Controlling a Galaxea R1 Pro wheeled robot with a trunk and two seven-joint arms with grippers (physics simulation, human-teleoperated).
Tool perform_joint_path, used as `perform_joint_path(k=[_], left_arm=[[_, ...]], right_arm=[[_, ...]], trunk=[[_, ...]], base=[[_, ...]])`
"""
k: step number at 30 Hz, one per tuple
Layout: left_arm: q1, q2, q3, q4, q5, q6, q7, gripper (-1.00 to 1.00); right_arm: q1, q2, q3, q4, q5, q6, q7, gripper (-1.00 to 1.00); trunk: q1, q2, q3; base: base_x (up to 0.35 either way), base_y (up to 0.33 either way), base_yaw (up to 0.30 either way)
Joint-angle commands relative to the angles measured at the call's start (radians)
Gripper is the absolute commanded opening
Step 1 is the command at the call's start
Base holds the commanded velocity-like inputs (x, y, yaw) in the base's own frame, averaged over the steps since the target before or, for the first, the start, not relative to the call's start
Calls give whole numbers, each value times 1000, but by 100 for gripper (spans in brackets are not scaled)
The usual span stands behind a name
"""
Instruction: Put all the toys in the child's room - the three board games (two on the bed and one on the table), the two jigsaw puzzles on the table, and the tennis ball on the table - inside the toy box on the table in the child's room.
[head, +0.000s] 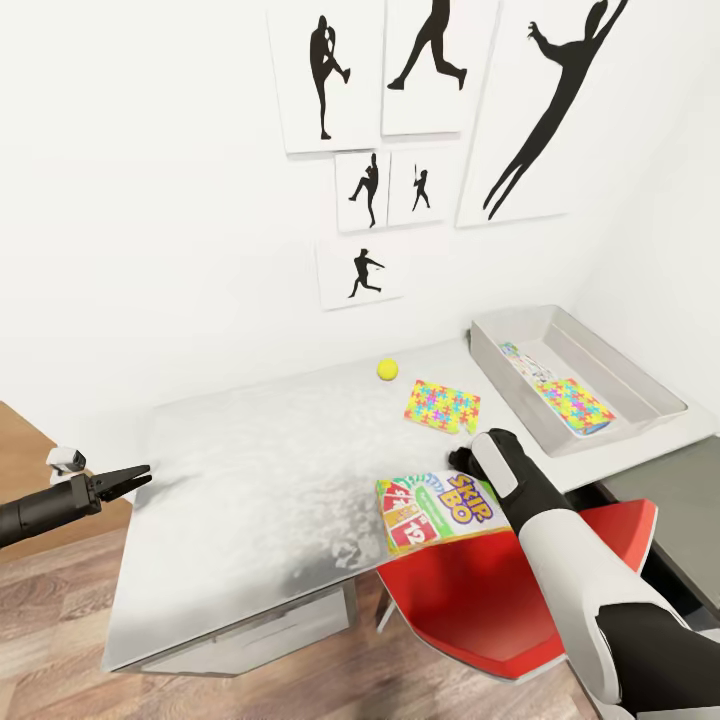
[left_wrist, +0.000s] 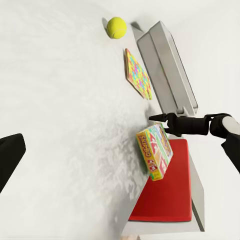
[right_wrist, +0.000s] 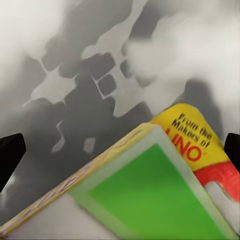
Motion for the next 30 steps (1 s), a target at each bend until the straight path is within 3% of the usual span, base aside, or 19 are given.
perform_joint_path(k=[1, 30], left_arm=[[-1, 0, 0, 0, -2, 11, -5, 100], [-1, 0, 0, 0, -2, 11, -5, 100]], right_arm=[[0, 0, 3, -1, -21, -3, -10, 100], [0, 1, 2, -1, -18, -4, -10, 100]], trunk=[[0, -1, -1], [0, -1, 1]], base=[[-5, 1, 0], [-18, 51, 0]])
